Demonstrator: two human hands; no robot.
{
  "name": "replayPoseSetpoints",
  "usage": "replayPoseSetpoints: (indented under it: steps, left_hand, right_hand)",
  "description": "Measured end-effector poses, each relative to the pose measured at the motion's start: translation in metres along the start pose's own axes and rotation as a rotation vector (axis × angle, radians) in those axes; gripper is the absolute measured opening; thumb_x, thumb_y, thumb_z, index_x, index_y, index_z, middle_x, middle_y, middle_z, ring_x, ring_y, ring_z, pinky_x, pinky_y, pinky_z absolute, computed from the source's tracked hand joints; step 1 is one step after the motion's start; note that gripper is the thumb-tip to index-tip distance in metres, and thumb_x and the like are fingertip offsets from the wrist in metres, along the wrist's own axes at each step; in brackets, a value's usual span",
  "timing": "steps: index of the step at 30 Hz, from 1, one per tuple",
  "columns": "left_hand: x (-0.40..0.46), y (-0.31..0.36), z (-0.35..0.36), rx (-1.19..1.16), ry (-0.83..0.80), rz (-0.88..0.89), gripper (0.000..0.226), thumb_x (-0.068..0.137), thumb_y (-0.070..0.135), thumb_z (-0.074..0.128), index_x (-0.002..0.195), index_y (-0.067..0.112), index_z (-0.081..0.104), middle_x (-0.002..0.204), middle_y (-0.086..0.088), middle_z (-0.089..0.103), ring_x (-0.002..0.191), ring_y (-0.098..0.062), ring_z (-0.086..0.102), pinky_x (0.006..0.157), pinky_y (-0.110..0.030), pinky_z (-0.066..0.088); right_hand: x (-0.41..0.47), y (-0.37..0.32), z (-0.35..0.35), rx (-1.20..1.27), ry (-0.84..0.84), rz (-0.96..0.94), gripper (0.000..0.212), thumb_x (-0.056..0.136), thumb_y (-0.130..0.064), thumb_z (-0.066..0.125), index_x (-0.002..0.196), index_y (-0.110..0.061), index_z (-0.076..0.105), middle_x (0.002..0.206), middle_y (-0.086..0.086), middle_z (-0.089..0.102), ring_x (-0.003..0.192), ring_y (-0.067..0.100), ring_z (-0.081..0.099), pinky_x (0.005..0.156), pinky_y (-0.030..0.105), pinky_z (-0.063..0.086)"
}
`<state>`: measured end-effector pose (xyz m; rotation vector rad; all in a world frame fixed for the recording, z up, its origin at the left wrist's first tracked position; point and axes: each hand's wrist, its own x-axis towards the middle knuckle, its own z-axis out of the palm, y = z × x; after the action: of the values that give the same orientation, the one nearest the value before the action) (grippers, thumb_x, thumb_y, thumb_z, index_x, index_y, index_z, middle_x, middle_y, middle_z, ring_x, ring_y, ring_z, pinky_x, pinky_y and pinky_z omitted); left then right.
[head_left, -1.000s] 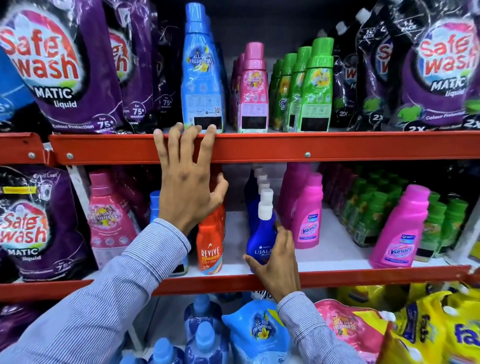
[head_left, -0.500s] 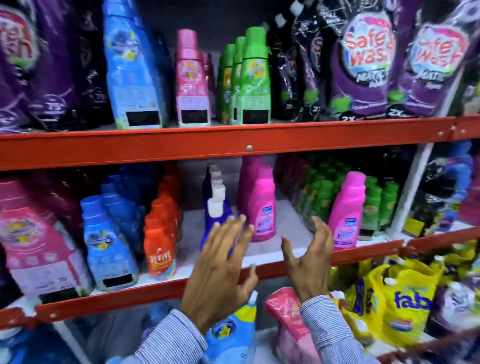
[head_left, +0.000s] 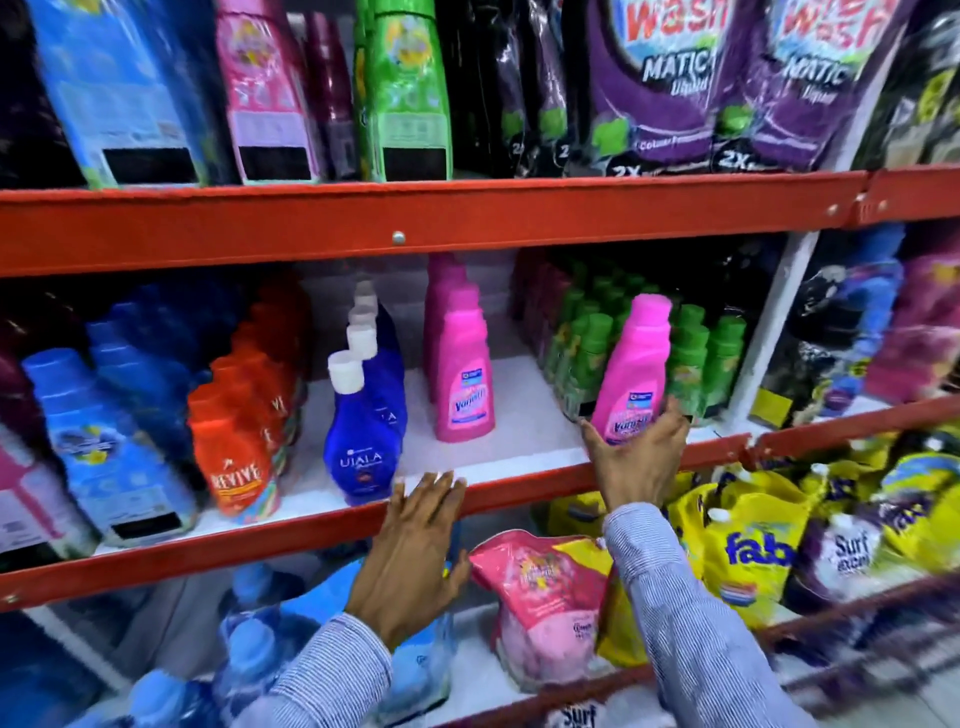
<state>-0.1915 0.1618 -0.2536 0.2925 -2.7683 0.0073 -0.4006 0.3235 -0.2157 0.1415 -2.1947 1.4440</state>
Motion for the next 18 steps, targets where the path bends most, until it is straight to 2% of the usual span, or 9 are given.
replayPoseSetpoints:
  steps: [3,8,10,13,18]
  left_hand:
    - [-0.002,0.003,0.002,-0.017,-0.029,-0.01,0.08,0.079,0.046,0.04,0.152,0.013,0.034,0.157,-0.007,0.042,0.147,-0.025,0.036,0.126,-0.053,0.017]
    - [-0.004,0.006,-0.008,-0.065,-0.039,-0.032,0.076,0.084,0.034,0.055,0.153,0.014,0.03,0.16,-0.006,0.037,0.15,-0.025,0.03,0.124,-0.047,0.003]
    - [-0.006,0.006,-0.01,-0.06,-0.037,-0.048,0.074,0.084,0.034,0.051,0.153,0.014,0.031,0.159,-0.006,0.039,0.15,-0.024,0.031,0.125,-0.045,0.005]
    - [-0.012,0.001,-0.009,-0.003,-0.014,-0.074,0.072,0.08,0.038,0.045,0.147,0.013,0.041,0.151,-0.006,0.05,0.143,-0.024,0.043,0.125,-0.045,0.022]
    - [-0.017,-0.007,-0.007,-0.033,0.027,-0.085,0.071,0.076,0.035,0.047,0.142,0.008,0.048,0.143,-0.01,0.058,0.135,-0.029,0.053,0.118,-0.036,0.018]
  right_hand:
    - [0.004,0.005,-0.001,-0.007,-0.003,-0.011,0.093,0.056,-0.034,0.09,0.129,-0.001,0.041,0.125,0.024,0.051,0.116,0.038,0.05,0.098,0.04,0.038]
    - [0.004,-0.001,-0.003,-0.03,-0.031,-0.052,0.087,0.055,-0.034,0.09,0.122,-0.001,0.044,0.121,0.024,0.052,0.114,0.041,0.051,0.097,0.045,0.042]
    - [-0.003,-0.007,-0.001,-0.008,-0.058,-0.068,0.088,0.054,-0.035,0.09,0.122,-0.002,0.046,0.12,0.023,0.053,0.112,0.04,0.052,0.095,0.045,0.044]
    - [-0.022,-0.022,0.008,0.043,-0.12,-0.109,0.089,0.052,-0.035,0.091,0.122,-0.004,0.046,0.12,0.019,0.053,0.112,0.037,0.053,0.095,0.044,0.045]
    - [-0.056,-0.052,0.029,0.12,-0.221,-0.154,0.086,0.052,-0.038,0.09,0.119,-0.007,0.046,0.117,0.015,0.053,0.109,0.035,0.055,0.093,0.043,0.05]
